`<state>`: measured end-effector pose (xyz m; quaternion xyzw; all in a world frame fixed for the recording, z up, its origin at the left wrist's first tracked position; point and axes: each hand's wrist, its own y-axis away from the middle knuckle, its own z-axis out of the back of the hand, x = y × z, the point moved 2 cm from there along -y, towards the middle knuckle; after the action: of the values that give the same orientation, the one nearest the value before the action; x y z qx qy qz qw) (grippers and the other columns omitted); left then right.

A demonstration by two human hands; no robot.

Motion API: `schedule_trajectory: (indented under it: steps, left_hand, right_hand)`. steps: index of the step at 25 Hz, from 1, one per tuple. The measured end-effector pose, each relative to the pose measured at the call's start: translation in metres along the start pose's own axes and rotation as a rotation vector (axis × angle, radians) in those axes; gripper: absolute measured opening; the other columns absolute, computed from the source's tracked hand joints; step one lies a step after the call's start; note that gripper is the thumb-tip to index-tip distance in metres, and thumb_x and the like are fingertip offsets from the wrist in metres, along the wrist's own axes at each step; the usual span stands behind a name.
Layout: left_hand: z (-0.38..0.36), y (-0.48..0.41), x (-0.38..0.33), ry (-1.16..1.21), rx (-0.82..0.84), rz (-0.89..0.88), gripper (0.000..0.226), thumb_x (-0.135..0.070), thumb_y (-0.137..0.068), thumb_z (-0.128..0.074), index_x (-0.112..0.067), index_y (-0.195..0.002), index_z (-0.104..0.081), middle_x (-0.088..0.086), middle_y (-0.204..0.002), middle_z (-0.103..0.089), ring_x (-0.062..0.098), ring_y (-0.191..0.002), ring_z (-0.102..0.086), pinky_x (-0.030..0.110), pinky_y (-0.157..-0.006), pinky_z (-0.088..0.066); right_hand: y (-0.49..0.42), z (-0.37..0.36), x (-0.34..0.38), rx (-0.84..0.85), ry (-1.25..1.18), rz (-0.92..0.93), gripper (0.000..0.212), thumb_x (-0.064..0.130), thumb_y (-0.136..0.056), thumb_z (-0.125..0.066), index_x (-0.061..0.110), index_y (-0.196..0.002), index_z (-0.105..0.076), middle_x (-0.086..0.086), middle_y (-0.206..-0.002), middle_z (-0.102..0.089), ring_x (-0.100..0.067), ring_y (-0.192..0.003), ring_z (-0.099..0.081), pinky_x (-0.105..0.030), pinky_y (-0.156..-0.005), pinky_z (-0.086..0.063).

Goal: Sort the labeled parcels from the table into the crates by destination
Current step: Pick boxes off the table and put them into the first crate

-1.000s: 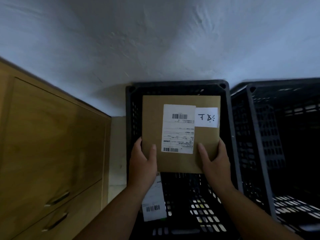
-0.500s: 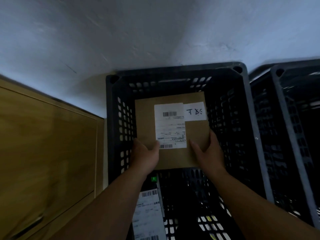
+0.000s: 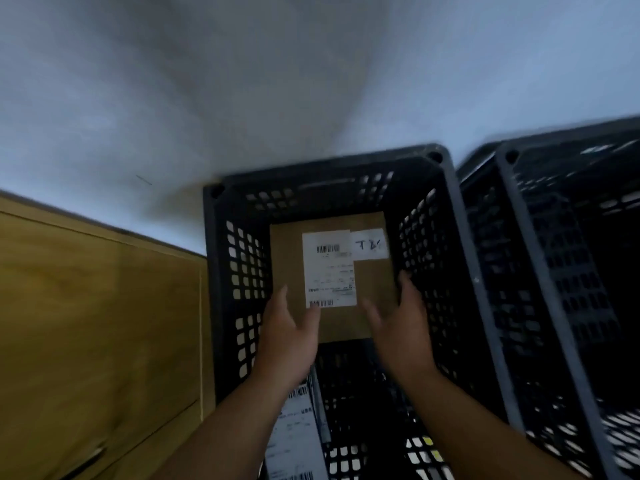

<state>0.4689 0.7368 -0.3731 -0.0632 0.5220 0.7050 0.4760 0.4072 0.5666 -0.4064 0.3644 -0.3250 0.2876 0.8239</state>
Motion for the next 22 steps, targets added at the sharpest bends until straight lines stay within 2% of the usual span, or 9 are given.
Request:
schedule_trajectory:
  steps: [1, 3, 4, 6, 9, 11, 16, 19, 22]
  left_hand:
    - [0.009, 0.024, -0.01, -0.056, 0.015, -0.085, 0.069, -0.052, -0.096, -0.054, -0.044, -0.154, -0.017, -0.011, -0.162, -0.024, 0.009, -0.144, -0.029, 0.042, -0.117, -0.031]
    - [0.034, 0.077, -0.041, -0.26, -0.008, -0.3, 0.066, -0.062, -0.093, -0.046, -0.053, -0.15, -0.013, -0.023, -0.162, -0.015, 0.001, -0.144, -0.018, 0.037, -0.117, -0.025]
    - [0.046, 0.104, -0.055, -0.375, -0.039, -0.402, 0.066, -0.066, -0.09, -0.039, -0.053, -0.149, -0.013, -0.026, -0.161, -0.012, 0.001, -0.146, -0.014, 0.037, -0.119, -0.022]
    - [0.069, 0.16, -0.082, -0.535, -0.1, -0.507, 0.066, -0.067, -0.088, -0.031, -0.05, -0.15, -0.017, -0.024, -0.16, -0.013, 0.005, -0.148, -0.013, 0.041, -0.122, -0.021]
    - [0.101, 0.249, -0.116, -0.603, -0.18, -0.579, 0.065, -0.063, -0.091, -0.038, -0.041, -0.151, -0.026, -0.021, -0.156, -0.022, 0.005, -0.144, -0.019, 0.033, -0.121, -0.021]
    - [0.117, 0.297, -0.131, -0.569, -0.214, -0.635, 0.062, -0.059, -0.093, -0.045, -0.039, -0.15, -0.03, -0.021, -0.154, -0.026, 0.003, -0.14, -0.024, 0.028, -0.118, -0.022]
    - [0.129, 0.39, -0.151, -0.471, -0.268, -0.857, 0.055, -0.05, -0.092, -0.057, -0.039, -0.142, -0.039, -0.026, -0.139, -0.038, -0.003, -0.127, -0.038, 0.028, -0.109, -0.04]
    - [0.114, 0.423, -0.147, -0.476, -0.256, -1.005, 0.054, -0.039, -0.087, -0.07, -0.035, -0.136, -0.05, -0.021, -0.133, -0.047, 0.003, -0.123, -0.046, 0.031, -0.104, -0.044]
    - [0.077, 0.454, -0.144, -0.506, -0.213, -1.063, 0.054, -0.039, -0.084, -0.073, -0.034, -0.134, -0.054, -0.02, -0.133, -0.049, 0.007, -0.123, -0.049, 0.033, -0.102, -0.045]
  right_hand:
    - [0.017, 0.018, 0.02, -0.008, 0.001, 0.084, 0.076, 0.025, -0.09, -0.076, 0.063, -0.136, -0.029, 0.038, -0.131, -0.045, 0.025, -0.123, -0.039, -0.006, -0.104, -0.037]
    - [0.054, 0.065, 0.066, -0.005, 0.04, 0.232, 0.081, 0.023, -0.09, -0.075, 0.071, -0.132, -0.025, 0.053, -0.126, -0.037, 0.032, -0.12, -0.033, 0.003, -0.097, -0.032]
    - [0.072, 0.087, 0.085, -0.005, 0.075, 0.291, 0.08, 0.025, -0.089, -0.075, 0.066, -0.137, -0.026, 0.052, -0.131, -0.035, 0.027, -0.123, -0.033, -0.003, -0.103, -0.034]
    - [0.106, 0.137, 0.122, -0.004, 0.174, 0.38, 0.07, 0.033, -0.089, -0.075, 0.044, -0.147, -0.036, 0.034, -0.14, -0.038, 0.013, -0.13, -0.034, -0.024, -0.113, -0.039]
    - [0.159, 0.21, 0.176, -0.045, 0.255, 0.482, 0.064, 0.036, -0.089, -0.074, 0.026, -0.146, -0.047, 0.016, -0.143, -0.047, -0.001, -0.133, -0.039, -0.039, -0.115, -0.041]
    - [0.193, 0.247, 0.202, -0.055, 0.292, 0.551, 0.061, 0.037, -0.089, -0.074, 0.025, -0.144, -0.051, 0.012, -0.145, -0.049, -0.006, -0.136, -0.041, -0.04, -0.116, -0.039]
    - [0.29, 0.323, 0.218, -0.202, 0.387, 0.67, 0.055, 0.038, -0.088, -0.072, 0.024, -0.138, -0.057, 0.012, -0.144, -0.052, -0.006, -0.136, -0.044, -0.033, -0.115, -0.039]
    - [0.343, 0.367, 0.19, -0.34, 0.354, 0.615, 0.051, 0.032, -0.084, -0.077, 0.022, -0.132, -0.063, 0.01, -0.138, -0.057, -0.009, -0.131, -0.051, -0.035, -0.111, -0.044]
    - [0.385, 0.411, 0.153, -0.386, 0.412, 0.529, 0.05, 0.039, -0.088, -0.073, 0.032, -0.135, -0.058, 0.021, -0.141, -0.049, 0.0, -0.133, -0.044, -0.028, -0.112, -0.039]
